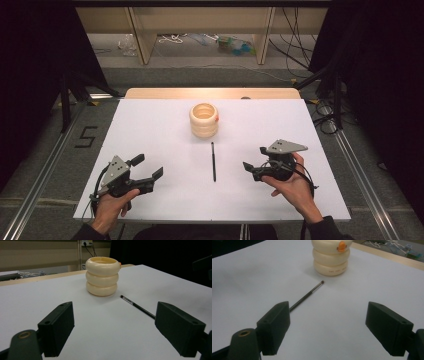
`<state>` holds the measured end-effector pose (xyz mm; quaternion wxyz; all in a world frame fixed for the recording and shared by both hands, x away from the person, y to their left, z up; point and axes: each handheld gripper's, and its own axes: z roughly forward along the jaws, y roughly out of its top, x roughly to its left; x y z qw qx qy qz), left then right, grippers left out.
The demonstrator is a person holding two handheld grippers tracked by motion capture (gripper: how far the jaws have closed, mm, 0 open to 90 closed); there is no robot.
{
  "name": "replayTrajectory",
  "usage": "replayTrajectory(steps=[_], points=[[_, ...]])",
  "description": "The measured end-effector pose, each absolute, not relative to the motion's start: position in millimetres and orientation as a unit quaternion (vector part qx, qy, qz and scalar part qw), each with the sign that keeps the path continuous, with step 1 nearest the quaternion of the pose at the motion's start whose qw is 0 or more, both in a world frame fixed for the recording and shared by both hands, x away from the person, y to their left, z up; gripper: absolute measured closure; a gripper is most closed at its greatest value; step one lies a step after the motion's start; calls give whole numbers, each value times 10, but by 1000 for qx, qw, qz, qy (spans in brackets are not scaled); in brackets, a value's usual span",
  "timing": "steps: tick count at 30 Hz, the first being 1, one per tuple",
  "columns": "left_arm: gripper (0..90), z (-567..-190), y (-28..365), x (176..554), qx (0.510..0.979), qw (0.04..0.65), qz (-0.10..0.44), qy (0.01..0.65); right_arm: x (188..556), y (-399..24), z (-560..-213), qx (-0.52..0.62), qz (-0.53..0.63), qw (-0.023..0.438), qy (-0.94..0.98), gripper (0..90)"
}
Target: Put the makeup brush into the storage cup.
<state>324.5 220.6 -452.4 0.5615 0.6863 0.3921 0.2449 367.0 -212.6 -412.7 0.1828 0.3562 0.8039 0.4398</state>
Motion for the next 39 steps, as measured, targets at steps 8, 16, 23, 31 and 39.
replayTrajectory(steps=[8,16,23,31,39], points=[[159,-4520,2223,3247,685,561,247,394,3883,-1881,-4125,352,421,149,823,221],[160,-4521,2227,3248,685,561,249,392,4100,-1579,-4130,347,392,128,842,218],[160,-4522,2215,3247,687,561,250,389,4207,-1445,-4201,347,368,124,854,236],[160,-4521,2223,3249,687,560,250,389,4336,-1277,-4279,358,345,120,859,227],[160,-4518,2232,3252,685,562,251,390,4465,-1098,-4352,357,312,112,873,226]])
